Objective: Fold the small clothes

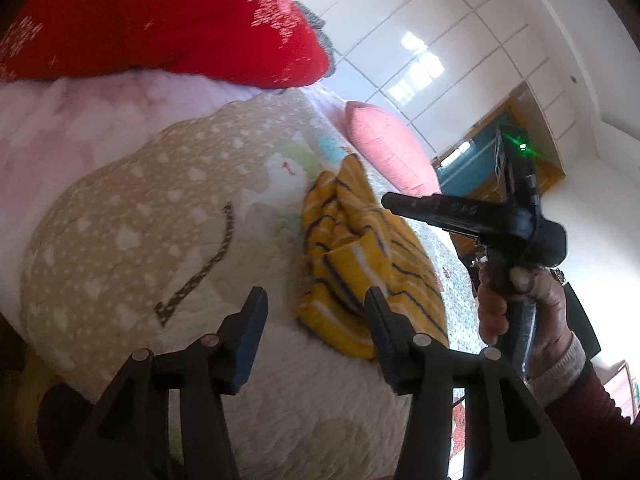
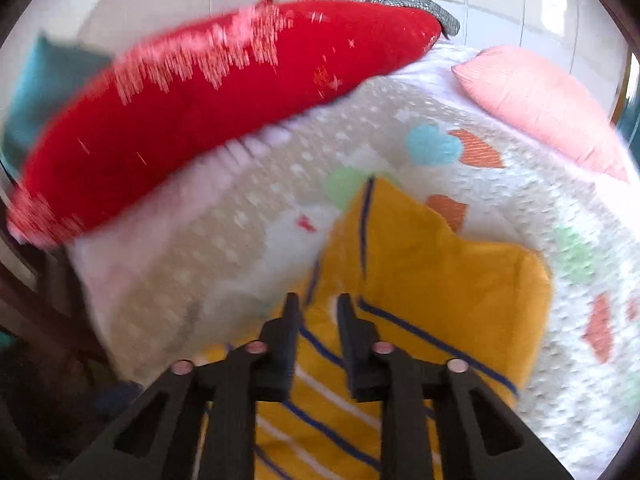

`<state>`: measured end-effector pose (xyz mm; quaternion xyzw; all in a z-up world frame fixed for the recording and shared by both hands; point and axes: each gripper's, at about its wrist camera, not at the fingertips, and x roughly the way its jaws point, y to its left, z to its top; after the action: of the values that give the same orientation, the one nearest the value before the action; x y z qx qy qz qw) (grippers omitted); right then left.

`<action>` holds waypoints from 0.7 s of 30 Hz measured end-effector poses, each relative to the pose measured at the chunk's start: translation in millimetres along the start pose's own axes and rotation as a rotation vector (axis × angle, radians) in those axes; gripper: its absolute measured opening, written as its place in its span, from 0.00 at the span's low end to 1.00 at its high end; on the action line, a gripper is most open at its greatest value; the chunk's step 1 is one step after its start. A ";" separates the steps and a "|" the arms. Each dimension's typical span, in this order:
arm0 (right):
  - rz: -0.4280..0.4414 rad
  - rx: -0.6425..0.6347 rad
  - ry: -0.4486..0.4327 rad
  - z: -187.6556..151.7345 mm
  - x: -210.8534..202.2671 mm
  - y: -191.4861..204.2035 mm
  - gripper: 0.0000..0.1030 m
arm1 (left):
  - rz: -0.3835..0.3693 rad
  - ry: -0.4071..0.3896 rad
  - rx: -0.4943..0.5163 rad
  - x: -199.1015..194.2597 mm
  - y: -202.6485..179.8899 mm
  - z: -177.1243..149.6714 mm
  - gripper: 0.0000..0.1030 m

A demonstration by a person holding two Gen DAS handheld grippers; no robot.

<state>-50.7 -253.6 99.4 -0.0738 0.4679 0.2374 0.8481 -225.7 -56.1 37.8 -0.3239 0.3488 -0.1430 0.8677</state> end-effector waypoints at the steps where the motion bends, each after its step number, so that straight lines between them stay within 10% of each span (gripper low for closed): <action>1: -0.041 -0.006 0.002 1.4 6.1 0.8 0.18 | 0.007 0.003 -0.003 -2.3 0.2 -2.2 0.48; 4: -0.131 0.024 0.006 17.7 34.9 -2.5 0.18 | 0.035 0.003 0.025 -8.5 -3.2 -8.1 0.50; 10: 0.157 0.233 0.096 29.1 82.1 -8.4 0.26 | 0.073 -0.009 0.036 -25.0 -3.9 -18.1 0.59; 21: 0.280 0.119 0.013 -23.9 -17.5 5.3 0.26 | 0.097 0.017 0.023 -19.8 -4.8 -25.9 0.64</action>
<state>-79.2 -263.1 101.2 0.0409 0.4923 0.3247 0.8065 -258.1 -62.3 37.0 -0.2955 0.3696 -0.1076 0.8743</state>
